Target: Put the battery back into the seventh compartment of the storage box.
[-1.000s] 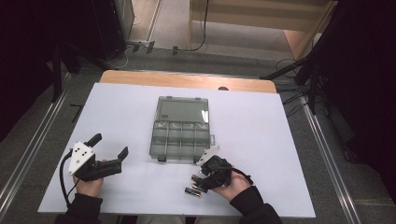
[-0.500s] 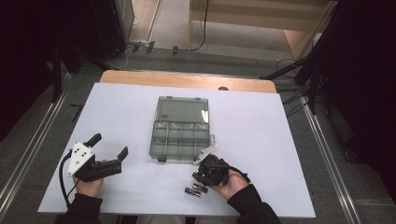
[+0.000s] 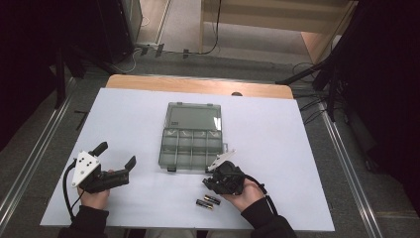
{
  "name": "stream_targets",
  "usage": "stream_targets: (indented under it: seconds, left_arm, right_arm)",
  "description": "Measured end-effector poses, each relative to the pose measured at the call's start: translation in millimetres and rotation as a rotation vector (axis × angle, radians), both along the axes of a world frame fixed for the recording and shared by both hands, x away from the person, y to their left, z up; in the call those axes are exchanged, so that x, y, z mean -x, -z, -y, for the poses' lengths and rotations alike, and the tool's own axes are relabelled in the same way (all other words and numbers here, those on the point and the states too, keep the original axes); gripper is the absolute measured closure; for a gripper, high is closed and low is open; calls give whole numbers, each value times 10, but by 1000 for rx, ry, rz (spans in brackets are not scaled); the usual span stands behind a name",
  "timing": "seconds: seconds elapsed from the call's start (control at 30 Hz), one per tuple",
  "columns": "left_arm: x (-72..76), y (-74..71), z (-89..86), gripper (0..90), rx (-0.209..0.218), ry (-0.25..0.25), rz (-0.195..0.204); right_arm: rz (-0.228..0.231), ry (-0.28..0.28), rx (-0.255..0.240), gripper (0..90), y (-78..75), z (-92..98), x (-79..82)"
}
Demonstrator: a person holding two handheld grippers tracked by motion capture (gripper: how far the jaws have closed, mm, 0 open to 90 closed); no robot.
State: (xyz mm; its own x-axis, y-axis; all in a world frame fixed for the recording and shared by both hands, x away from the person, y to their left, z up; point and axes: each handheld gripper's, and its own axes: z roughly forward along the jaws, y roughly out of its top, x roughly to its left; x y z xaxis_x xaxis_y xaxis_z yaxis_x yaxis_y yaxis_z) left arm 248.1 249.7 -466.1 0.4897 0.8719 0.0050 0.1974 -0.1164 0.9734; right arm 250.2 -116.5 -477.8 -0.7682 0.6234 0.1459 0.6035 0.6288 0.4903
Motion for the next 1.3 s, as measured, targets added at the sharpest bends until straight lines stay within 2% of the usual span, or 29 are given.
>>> stream_targets:
  seconds: [0.13, 0.17, 0.2, 0.27, 0.37, 0.47, 0.53, 0.57, 0.6, 0.63, 0.67, 0.8, 0.83, 0.87, 1.0, 1.1, 1.17, 1.2, 1.23, 1.3]
  left_arm:
    - [0, 0, 1, 0, 0, 0, -2]
    - [0, 0, 1, 0, 0, 0, -2]
    - [-2, 0, -1, 0, 3, 0, -1]
    - [-3, 0, -1, 0, 6, 2, -1]
    - [-1, -2, 1, 0, 11, 2, -1]
    - [-1, -4, 3, 0, 15, 3, 1]
    - [-2, -4, 4, 0, 16, 5, 1]
    - [-6, -6, 12, 0, 20, 9, -1]
    - [-6, -6, 12, 0, 20, 9, -1]
    - [-6, -7, 18, 0, 25, 11, -1]
    - [-6, -7, 18, 0, 25, 11, -1]
    - [-9, -5, 30, 0, 32, 19, 0]
    - [-9, -5, 30, 0, 32, 19, 0]
    - [-12, -3, 33, 0, 35, 22, -1]
    - [-19, -3, 36, 0, 37, 28, -2]
    - [-17, -4, 37, 0, 39, 30, -2]
    - [-16, -5, 37, 0, 41, 30, -1]
    - [-14, -7, 36, 0, 44, 29, 0]
    - [-14, -8, 36, 0, 43, 30, 0]
    - [-14, -7, 37, 0, 41, 32, 1]
  right_arm:
    - [-8, 26, -55, 779, -35, 36, -22]
    - [-8, 26, -55, 779, -35, 36, -22]
    - [-10, 44, -96, 779, -64, 64, -47]
    - [-5, 69, -128, 779, -95, 80, -69]
    - [8, 104, -157, 779, -131, 91, -97]
    - [6, 143, -186, 779, -145, 88, -135]
    - [-2, 150, -205, 779, -146, 87, -153]
    - [-12, 169, -245, 779, -146, 83, -197]
    - [-12, 169, -245, 779, -146, 83, -197]
    - [-21, 187, -281, 779, -151, 73, -241]
    - [-21, 187, -281, 779, -151, 73, -241]
    - [-40, 257, -368, 780, -152, 23, -338]
    - [-40, 257, -368, 780, -152, 23, -338]
    - [-58, 309, -409, 780, -135, 4, -378]
    - [-83, 410, -468, 779, -107, -12, -427]
    - [-121, 471, -512, 779, -81, -33, -450]
    - [-124, 486, -519, 779, -75, -44, -454]
    - [-131, 531, -528, 779, -68, -53, -458]
    - [-134, 548, -535, 779, -65, -57, -462]
    - [-135, 560, -540, 779, -60, -61, -465]
